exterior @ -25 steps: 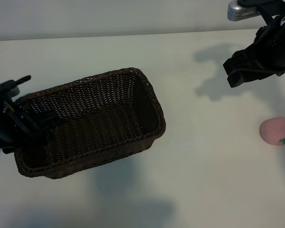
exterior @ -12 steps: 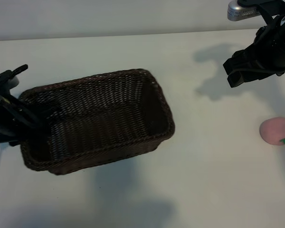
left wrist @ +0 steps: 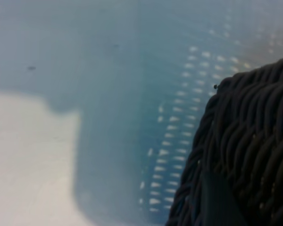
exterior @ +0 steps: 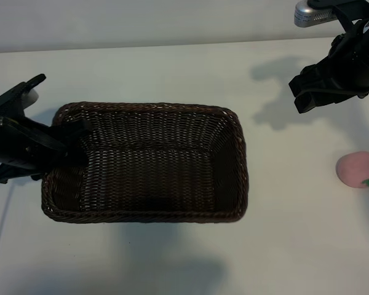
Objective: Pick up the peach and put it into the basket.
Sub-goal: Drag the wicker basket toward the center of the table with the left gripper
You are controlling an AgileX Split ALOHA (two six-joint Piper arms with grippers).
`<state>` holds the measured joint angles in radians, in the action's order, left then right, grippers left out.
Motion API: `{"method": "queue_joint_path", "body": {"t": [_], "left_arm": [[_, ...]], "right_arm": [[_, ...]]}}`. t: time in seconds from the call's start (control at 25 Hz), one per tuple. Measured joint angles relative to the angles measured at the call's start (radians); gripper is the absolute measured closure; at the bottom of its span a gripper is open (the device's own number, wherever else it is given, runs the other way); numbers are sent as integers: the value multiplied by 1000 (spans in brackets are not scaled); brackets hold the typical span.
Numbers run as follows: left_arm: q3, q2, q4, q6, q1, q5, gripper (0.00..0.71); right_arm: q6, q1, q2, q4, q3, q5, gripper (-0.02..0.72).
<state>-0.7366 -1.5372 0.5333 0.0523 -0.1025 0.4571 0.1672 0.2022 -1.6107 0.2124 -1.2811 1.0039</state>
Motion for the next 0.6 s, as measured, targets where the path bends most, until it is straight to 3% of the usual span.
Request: {"method": "queue_joint_path", "body": {"t": [0.16, 0.48, 0.6], "left_arm": [[6, 0, 95, -82, 12, 0, 378], [6, 0, 345, -361, 149, 63, 378], [6, 0, 377, -406, 159, 67, 378]], "right_arm": [[0, 0, 0, 0, 0, 0, 108], [0, 0, 0, 0, 0, 1, 108], [0, 0, 0, 1, 0, 1, 108]]}}
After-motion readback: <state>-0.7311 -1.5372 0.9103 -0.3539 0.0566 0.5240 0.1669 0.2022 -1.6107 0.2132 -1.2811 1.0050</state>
